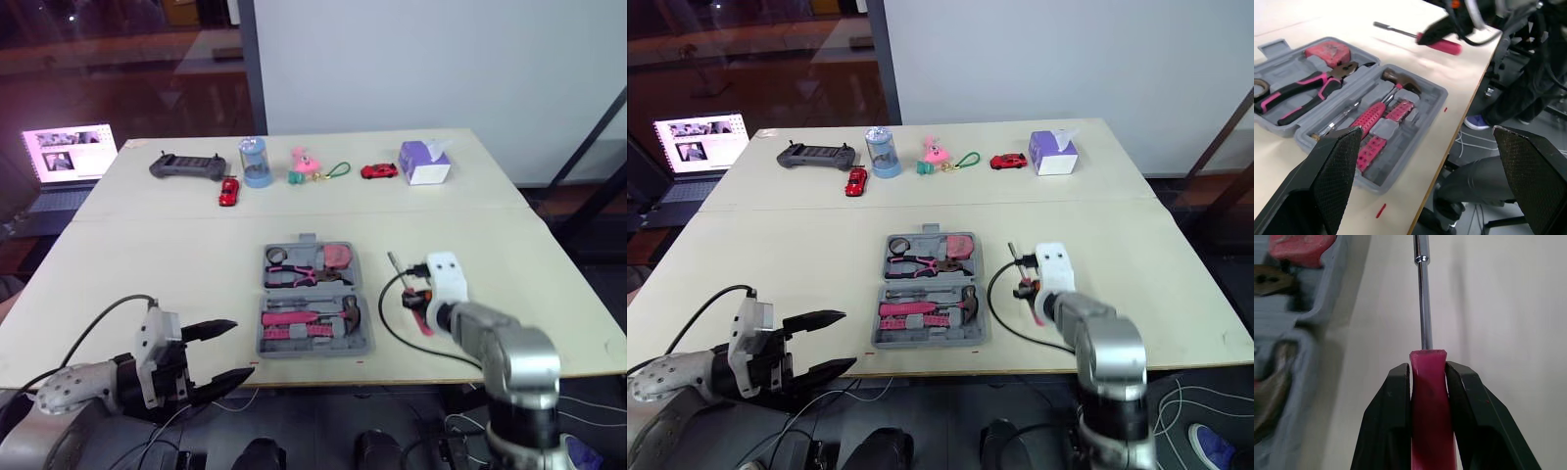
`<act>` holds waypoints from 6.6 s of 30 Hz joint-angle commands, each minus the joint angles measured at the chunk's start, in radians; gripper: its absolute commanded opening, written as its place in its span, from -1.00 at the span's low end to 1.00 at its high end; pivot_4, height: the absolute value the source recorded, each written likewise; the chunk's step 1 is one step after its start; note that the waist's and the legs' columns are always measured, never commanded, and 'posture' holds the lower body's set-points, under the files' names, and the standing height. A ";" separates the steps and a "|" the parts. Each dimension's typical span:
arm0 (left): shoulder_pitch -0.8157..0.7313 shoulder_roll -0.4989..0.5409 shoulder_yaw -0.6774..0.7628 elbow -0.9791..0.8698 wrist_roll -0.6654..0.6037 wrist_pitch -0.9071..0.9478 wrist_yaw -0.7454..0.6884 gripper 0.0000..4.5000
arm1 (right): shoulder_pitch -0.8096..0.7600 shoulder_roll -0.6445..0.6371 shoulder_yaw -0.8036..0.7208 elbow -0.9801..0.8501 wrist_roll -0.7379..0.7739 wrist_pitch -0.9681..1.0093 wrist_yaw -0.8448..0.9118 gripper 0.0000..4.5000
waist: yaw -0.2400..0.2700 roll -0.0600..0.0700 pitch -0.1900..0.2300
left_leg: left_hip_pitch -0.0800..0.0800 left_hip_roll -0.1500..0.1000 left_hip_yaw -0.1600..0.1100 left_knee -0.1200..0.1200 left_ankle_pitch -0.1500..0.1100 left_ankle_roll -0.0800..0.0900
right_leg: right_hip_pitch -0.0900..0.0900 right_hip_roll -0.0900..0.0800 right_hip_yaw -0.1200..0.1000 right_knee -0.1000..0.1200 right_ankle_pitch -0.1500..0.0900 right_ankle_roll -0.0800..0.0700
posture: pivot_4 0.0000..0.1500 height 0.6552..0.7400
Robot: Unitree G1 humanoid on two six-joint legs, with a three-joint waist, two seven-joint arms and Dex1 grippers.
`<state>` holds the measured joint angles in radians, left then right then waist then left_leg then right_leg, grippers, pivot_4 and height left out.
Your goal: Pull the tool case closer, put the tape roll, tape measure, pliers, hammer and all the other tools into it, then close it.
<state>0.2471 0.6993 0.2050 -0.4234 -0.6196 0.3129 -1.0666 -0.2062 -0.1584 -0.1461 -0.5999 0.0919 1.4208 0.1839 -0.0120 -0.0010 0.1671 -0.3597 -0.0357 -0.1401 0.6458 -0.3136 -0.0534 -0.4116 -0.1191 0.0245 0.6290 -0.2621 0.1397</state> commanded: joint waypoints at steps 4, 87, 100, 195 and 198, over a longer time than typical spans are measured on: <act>-0.042 0.020 -0.011 0.007 -0.003 0.002 -0.023 1.00 | 0.095 0.042 0.057 -0.067 -0.032 -0.061 -0.094 -0.74 | -0.006 0.001 0.001 | 0.001 0.000 0.001 0.000 0.000 -0.001 | 0.001 0.000 0.000 0.000 0.000 0.000 | 1.00 1.00; -0.012 0.043 0.000 0.002 -0.004 -0.022 -0.062 1.00 | -0.820 -0.548 0.966 1.188 -0.994 -2.500 0.830 -0.78 | -0.057 -0.017 0.012 | -0.010 0.002 0.003 0.001 0.010 -0.017 | -0.012 0.001 0.001 0.002 0.005 -0.001 | 1.00 1.00; -0.084 0.012 -0.053 0.069 0.023 -0.047 -0.059 1.00 | -0.835 -0.696 0.731 0.805 -0.300 -1.641 1.342 -0.78 | -0.031 -0.009 0.016 | -0.014 0.001 0.003 0.001 0.011 -0.019 | -0.015 0.000 0.001 0.001 0.005 -0.001 | 1.00 1.00; -0.215 0.046 0.005 0.116 0.002 -0.059 -0.087 1.00 | 0.068 -0.059 0.069 0.509 -0.058 -0.858 -0.057 -0.85 | -0.030 -0.010 -0.003 | -0.012 0.000 0.001 0.002 0.009 -0.015 | -0.013 0.001 0.001 0.004 0.006 -0.001 | 1.00 1.00; -0.219 0.046 0.010 0.121 0.001 -0.056 -0.082 1.00 | 0.057 -0.111 0.115 0.437 -0.074 -0.831 -0.014 -0.85 | -0.031 -0.009 -0.003 | -0.012 0.000 0.001 0.002 0.009 -0.015 | -0.013 0.001 0.001 0.004 0.006 -0.001 | 1.00 1.00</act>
<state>0.0345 0.7351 0.1833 -0.2787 -0.6013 0.2571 -1.1517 -0.1400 -0.2472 -0.0480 -0.0848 0.0308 0.5820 0.1459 -0.0426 -0.0104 0.1646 -0.3715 -0.0352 -0.1389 0.6480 -0.3050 -0.0680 -0.4246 -0.1185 0.0256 0.6328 -0.2556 0.1391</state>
